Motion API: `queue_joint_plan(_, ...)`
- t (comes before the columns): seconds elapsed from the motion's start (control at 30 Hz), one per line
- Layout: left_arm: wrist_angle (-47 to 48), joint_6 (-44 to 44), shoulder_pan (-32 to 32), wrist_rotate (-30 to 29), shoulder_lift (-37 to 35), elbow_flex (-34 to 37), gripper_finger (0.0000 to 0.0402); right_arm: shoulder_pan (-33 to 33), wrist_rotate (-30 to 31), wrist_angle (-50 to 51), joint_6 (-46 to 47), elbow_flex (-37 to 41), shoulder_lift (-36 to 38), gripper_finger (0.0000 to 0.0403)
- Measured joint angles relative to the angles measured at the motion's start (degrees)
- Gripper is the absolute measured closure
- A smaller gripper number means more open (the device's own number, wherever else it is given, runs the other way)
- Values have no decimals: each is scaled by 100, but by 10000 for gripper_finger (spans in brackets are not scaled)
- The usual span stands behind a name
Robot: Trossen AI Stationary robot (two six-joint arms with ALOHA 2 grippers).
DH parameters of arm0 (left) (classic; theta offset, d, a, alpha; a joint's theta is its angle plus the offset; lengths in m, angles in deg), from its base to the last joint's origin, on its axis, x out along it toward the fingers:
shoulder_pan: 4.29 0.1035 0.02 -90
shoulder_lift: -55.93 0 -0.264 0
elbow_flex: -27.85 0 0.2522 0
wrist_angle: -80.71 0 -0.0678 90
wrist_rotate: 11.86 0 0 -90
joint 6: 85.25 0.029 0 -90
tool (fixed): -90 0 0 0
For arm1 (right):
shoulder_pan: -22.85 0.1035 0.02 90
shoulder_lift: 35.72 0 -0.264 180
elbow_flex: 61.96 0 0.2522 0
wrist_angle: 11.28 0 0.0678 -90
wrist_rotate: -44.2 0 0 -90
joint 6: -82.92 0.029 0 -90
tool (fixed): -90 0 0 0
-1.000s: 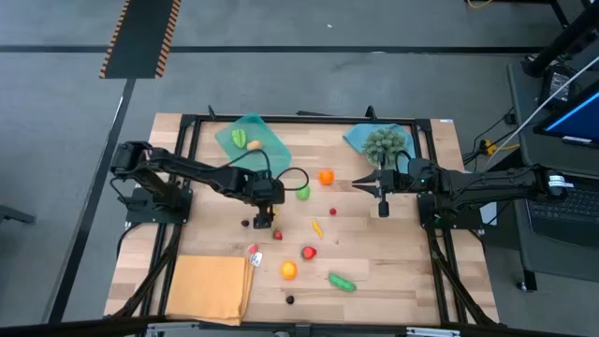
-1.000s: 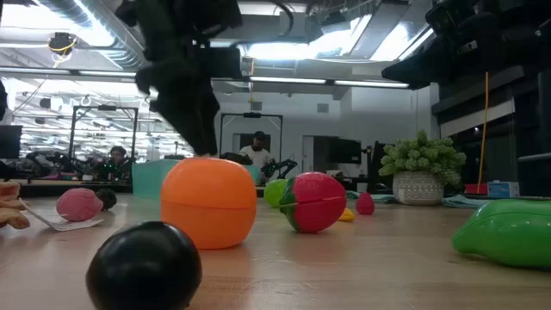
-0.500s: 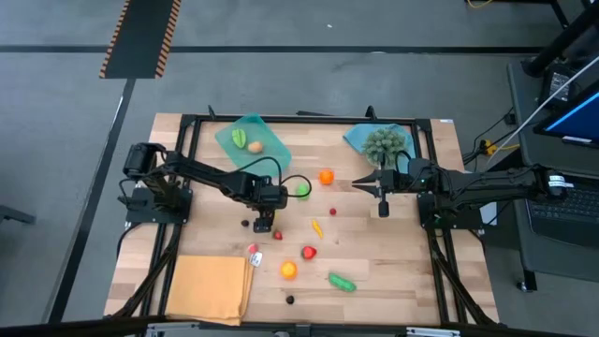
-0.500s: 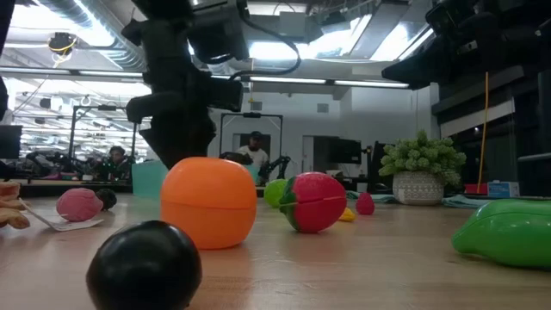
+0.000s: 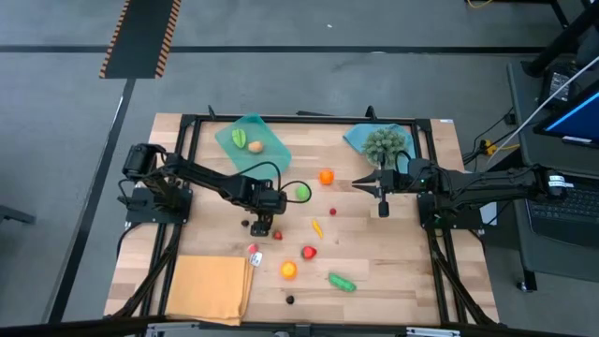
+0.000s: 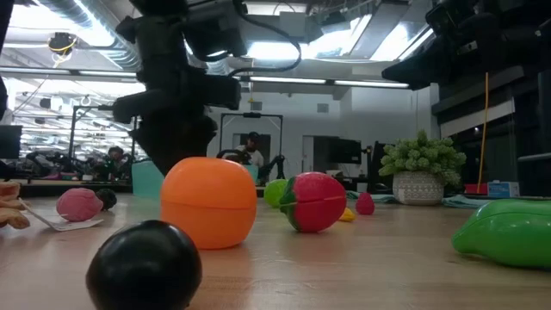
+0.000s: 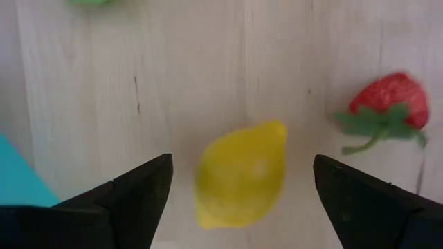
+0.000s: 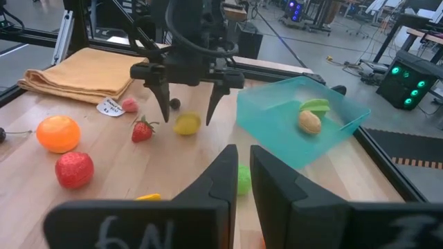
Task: Pick and placing Produce into tupperware
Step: Put the yellow lemon into the blue bin
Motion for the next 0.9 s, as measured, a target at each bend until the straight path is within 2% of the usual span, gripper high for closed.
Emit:
queue_joint_plan(0.6,-45,585,4,-233,0,117,60,0,0,6,4,0,0,360)
queue_joint_plan(0.9,-86,786,-3,-296,436,91,60,0,0,11,30,0,2,360)
